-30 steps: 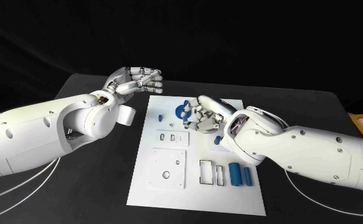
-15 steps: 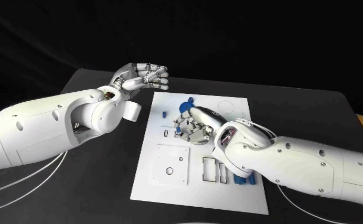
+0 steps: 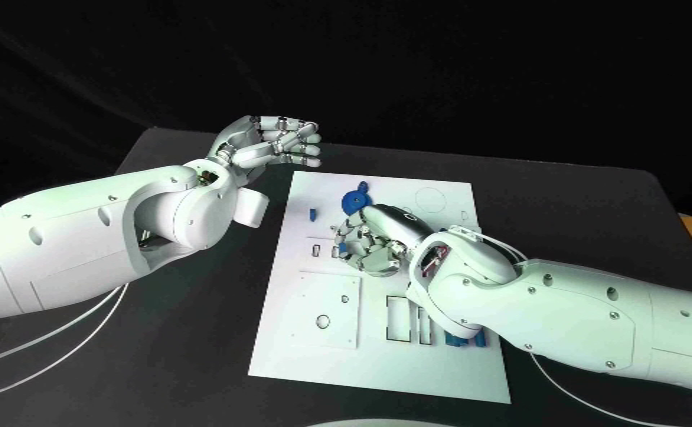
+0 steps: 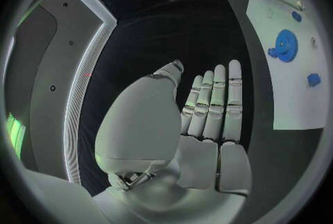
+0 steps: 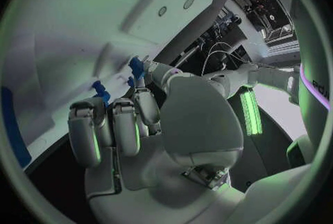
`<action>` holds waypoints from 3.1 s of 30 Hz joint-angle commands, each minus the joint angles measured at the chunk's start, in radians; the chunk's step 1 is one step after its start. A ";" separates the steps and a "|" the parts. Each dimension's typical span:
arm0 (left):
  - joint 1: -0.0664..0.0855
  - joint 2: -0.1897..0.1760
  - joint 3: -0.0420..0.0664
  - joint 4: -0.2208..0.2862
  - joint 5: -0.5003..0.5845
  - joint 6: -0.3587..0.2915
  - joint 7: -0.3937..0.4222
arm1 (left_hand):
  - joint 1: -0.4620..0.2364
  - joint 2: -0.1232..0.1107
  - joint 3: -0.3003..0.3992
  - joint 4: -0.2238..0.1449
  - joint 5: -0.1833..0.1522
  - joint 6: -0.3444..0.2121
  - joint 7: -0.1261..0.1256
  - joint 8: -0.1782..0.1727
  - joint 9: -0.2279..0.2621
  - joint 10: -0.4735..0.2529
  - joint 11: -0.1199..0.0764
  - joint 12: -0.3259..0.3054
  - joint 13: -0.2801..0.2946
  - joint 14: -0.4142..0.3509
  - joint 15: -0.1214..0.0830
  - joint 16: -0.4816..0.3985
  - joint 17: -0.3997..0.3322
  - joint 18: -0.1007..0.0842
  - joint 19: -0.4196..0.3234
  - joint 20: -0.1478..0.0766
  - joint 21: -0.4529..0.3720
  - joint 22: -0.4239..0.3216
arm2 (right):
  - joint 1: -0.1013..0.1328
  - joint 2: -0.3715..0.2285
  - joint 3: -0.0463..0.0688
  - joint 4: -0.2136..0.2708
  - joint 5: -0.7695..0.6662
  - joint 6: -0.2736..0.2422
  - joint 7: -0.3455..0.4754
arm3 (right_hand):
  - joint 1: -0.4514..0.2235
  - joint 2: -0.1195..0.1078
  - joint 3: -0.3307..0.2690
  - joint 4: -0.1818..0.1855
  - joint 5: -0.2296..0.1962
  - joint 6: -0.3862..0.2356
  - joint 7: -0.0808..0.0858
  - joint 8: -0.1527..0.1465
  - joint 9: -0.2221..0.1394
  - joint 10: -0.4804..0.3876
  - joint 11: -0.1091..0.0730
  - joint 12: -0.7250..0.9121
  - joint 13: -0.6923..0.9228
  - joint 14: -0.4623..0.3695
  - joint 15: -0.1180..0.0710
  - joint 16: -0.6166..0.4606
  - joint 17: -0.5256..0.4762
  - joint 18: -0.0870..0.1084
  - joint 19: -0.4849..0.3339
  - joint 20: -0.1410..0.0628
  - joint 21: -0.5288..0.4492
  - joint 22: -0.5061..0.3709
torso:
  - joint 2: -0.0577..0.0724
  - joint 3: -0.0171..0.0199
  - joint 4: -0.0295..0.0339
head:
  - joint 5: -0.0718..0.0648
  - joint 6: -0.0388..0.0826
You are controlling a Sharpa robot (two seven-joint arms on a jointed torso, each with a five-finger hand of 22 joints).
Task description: Assemble the parts on the task board
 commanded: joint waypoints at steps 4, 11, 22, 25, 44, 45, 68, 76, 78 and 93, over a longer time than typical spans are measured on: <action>0.000 -0.001 0.001 0.001 0.003 0.018 0.003 | -0.001 0.001 0.006 -0.002 -0.005 -0.002 0.000 -0.005 -0.001 0.003 0.002 -0.005 0.001 -0.008 0.002 -0.004 0.001 0.017 -0.005 -0.001 0.005 0.001 | -0.002 -0.005 0.000 -0.002 -0.044 0.025 -0.017 | -0.015 -0.003 -0.001 0.002 -0.002 0.006 -0.003 0.014 0.013 -0.005 0.003 -0.006 -0.002 0.087 -0.006 -0.001 0.196 -0.007 0.103 -0.007 0.005 0.263 | 0.000 -0.0005 -0.0011 | 0.001 -0.003; 0.000 -0.001 0.001 0.001 0.003 0.019 0.003 | -0.001 0.001 0.006 -0.002 -0.005 -0.002 0.000 -0.005 -0.001 0.003 0.002 -0.005 0.001 -0.008 0.002 -0.004 0.001 0.017 -0.005 -0.001 0.005 0.001 | -0.003 -0.001 -0.001 -0.008 -0.045 0.035 -0.013 | -0.019 -0.006 -0.003 0.003 -0.006 0.006 -0.003 0.015 0.014 -0.003 0.003 -0.004 0.000 0.087 -0.006 -0.001 0.196 -0.007 0.103 -0.007 0.005 0.263 | 0.000 -0.0007 0.0013 | -0.001 -0.004; 0.000 -0.004 0.001 0.002 0.003 0.020 0.003 | -0.001 0.001 0.006 -0.002 -0.005 -0.002 0.000 -0.005 -0.001 0.003 0.002 -0.005 0.001 -0.008 0.002 -0.004 0.001 0.017 -0.005 -0.001 0.005 0.001 | -0.005 -0.001 -0.002 -0.019 -0.049 0.040 -0.015 | -0.025 -0.011 -0.006 0.003 -0.012 0.004 -0.003 0.017 0.014 -0.003 0.003 -0.005 -0.001 0.087 -0.006 -0.001 0.195 -0.007 0.103 -0.008 0.005 0.263 | 0.000 -0.0005 -0.0004 | 0.004 -0.009; 0.000 -0.005 0.001 0.002 0.003 0.020 0.002 | -0.001 0.001 0.006 -0.002 -0.005 -0.002 0.000 -0.005 -0.001 0.003 0.002 -0.005 0.001 -0.008 0.002 -0.004 0.001 0.017 -0.005 -0.001 0.005 0.001 | -0.005 0.000 -0.002 -0.020 -0.050 0.042 -0.014 | -0.026 -0.013 -0.007 0.003 -0.013 0.003 -0.003 0.017 0.014 -0.004 0.003 -0.006 -0.002 0.087 -0.006 -0.001 0.195 -0.007 0.103 -0.008 0.005 0.263 | 0.000 -0.0005 0.0001 | 0.004 -0.009; 0.000 -0.006 0.001 0.001 0.003 0.020 0.001 | -0.001 0.001 0.006 -0.002 -0.005 -0.002 0.000 -0.005 -0.001 0.003 0.002 -0.005 0.001 -0.008 0.002 -0.004 0.001 0.017 -0.005 -0.001 0.005 0.001 | -0.005 0.003 -0.003 -0.022 -0.057 0.052 -0.012 | -0.043 -0.032 -0.015 0.007 -0.036 -0.017 0.003 0.013 0.010 -0.015 0.008 -0.019 -0.013 0.086 -0.003 -0.003 0.190 -0.007 0.103 -0.006 0.005 0.263 | 0.000 -0.0006 0.0001 | 0.001 -0.011; 0.000 -0.006 0.001 0.001 0.003 0.020 0.001 | -0.001 0.001 0.006 -0.002 -0.005 -0.002 0.000 -0.005 -0.001 0.003 0.002 -0.005 0.001 -0.008 0.002 -0.004 0.001 0.017 -0.005 -0.001 0.005 0.001 | -0.005 0.003 -0.003 -0.022 -0.058 0.052 -0.012 | -0.044 -0.034 -0.015 0.007 -0.037 -0.021 0.005 0.012 0.009 -0.017 0.008 -0.022 -0.015 0.085 -0.002 -0.004 0.189 -0.007 0.102 -0.005 0.005 0.262 | 0.000 -0.0006 0.0004 | 0.001 -0.011; 0.000 -0.007 0.001 -0.003 0.003 0.021 0.000 | -0.002 0.000 0.009 -0.001 -0.005 -0.002 0.001 -0.006 -0.001 0.005 0.002 -0.007 0.001 -0.010 0.002 -0.006 0.005 0.017 -0.009 -0.001 0.007 0.002 | -0.005 0.004 -0.003 -0.022 -0.061 0.054 -0.006 | -0.052 -0.050 -0.014 0.009 -0.043 -0.061 0.021 -0.009 -0.004 -0.033 0.022 -0.036 -0.028 0.083 0.009 -0.007 0.181 -0.003 0.093 0.003 -0.006 0.254 | 0.000 -0.0005 0.0002 | 0.000 -0.013; 0.000 -0.008 0.001 -0.005 0.003 0.022 0.000 | -0.002 0.000 0.009 -0.001 -0.005 -0.002 0.001 -0.006 -0.001 0.005 0.002 -0.007 0.001 -0.010 0.002 -0.006 0.005 0.017 -0.009 -0.001 0.007 0.002 | -0.005 0.002 -0.003 -0.022 -0.063 0.052 -0.005 | -0.051 -0.048 -0.013 0.009 -0.042 -0.060 0.021 -0.009 -0.005 -0.032 0.022 -0.034 -0.027 0.083 0.010 -0.008 0.181 -0.003 0.094 0.004 -0.006 0.254 | 0.000 -0.0003 -0.0003 | -0.001 -0.013; 0.000 -0.007 0.001 -0.005 0.003 0.023 -0.001 | -0.002 0.000 0.009 -0.001 -0.005 -0.002 0.001 -0.006 -0.001 0.005 0.002 -0.007 0.001 -0.010 0.002 -0.006 0.005 0.017 -0.009 -0.001 0.007 0.002 | -0.005 0.002 -0.003 -0.022 -0.063 0.050 -0.004 | -0.050 -0.049 -0.013 0.009 -0.042 -0.060 0.021 -0.009 -0.005 -0.034 0.022 -0.036 -0.029 0.083 0.010 -0.008 0.180 -0.003 0.093 0.004 -0.007 0.254 | 0.000 -0.0003 -0.0003 | -0.001 -0.013; 0.000 -0.008 0.000 -0.006 0.003 0.025 -0.003 | -0.002 0.000 0.009 -0.001 -0.005 -0.002 0.001 -0.006 -0.001 0.005 0.002 -0.007 0.001 -0.010 0.002 -0.006 0.005 0.017 -0.009 -0.001 0.007 0.002 | -0.005 0.002 -0.003 -0.023 -0.063 0.042 0.003 | -0.059 -0.079 -0.025 0.011 -0.082 -0.099 0.034 -0.032 -0.021 -0.055 0.035 -0.053 -0.046 0.080 0.021 -0.013 0.169 0.000 0.085 0.015 -0.017 0.246 | 0.000 -0.0009 -0.0001 | -0.002 -0.012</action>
